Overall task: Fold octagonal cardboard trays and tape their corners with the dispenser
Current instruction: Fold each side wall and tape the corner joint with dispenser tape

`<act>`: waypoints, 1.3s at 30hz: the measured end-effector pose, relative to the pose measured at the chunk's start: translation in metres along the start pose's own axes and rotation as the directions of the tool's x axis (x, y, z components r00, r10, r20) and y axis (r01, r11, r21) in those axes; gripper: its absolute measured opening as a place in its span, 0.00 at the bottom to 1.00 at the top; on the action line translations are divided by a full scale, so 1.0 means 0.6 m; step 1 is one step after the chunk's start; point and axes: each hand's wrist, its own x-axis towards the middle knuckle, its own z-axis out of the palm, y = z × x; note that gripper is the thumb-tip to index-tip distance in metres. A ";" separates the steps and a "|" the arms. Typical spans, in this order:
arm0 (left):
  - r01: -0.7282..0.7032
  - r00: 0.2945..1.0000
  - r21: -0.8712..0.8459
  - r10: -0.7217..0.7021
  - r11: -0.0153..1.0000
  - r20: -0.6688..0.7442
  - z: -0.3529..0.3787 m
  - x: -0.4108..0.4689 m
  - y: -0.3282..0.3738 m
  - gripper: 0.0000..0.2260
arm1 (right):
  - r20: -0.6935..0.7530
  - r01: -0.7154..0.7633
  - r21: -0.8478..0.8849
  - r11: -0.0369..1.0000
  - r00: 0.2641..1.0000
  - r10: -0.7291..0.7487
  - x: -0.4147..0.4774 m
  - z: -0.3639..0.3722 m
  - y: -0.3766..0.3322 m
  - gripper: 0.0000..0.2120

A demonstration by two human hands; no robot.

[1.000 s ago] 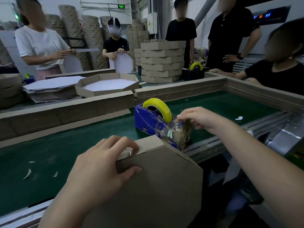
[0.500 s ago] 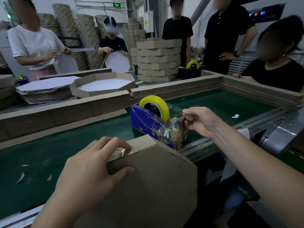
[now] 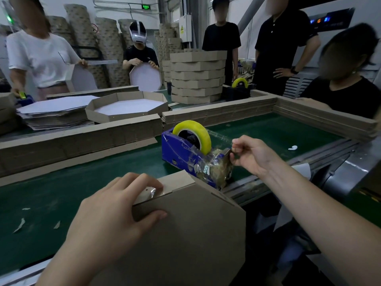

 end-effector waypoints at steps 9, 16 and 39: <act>-0.015 1.000 0.016 0.015 1.000 -0.009 0.003 0.003 -0.002 0.17 | -0.026 0.015 0.134 0.991 1.000 -0.012 -0.006 0.002 0.008 0.23; -0.034 0.999 0.007 0.034 0.999 -0.019 0.006 0.003 -0.004 0.17 | -0.070 0.096 0.165 0.982 0.994 -0.086 -0.011 0.000 0.022 0.17; -0.068 0.998 0.044 0.068 0.997 -0.008 0.005 -0.002 -0.012 0.16 | 0.042 0.374 -0.737 0.563 0.856 -0.515 -0.042 -0.061 0.065 0.14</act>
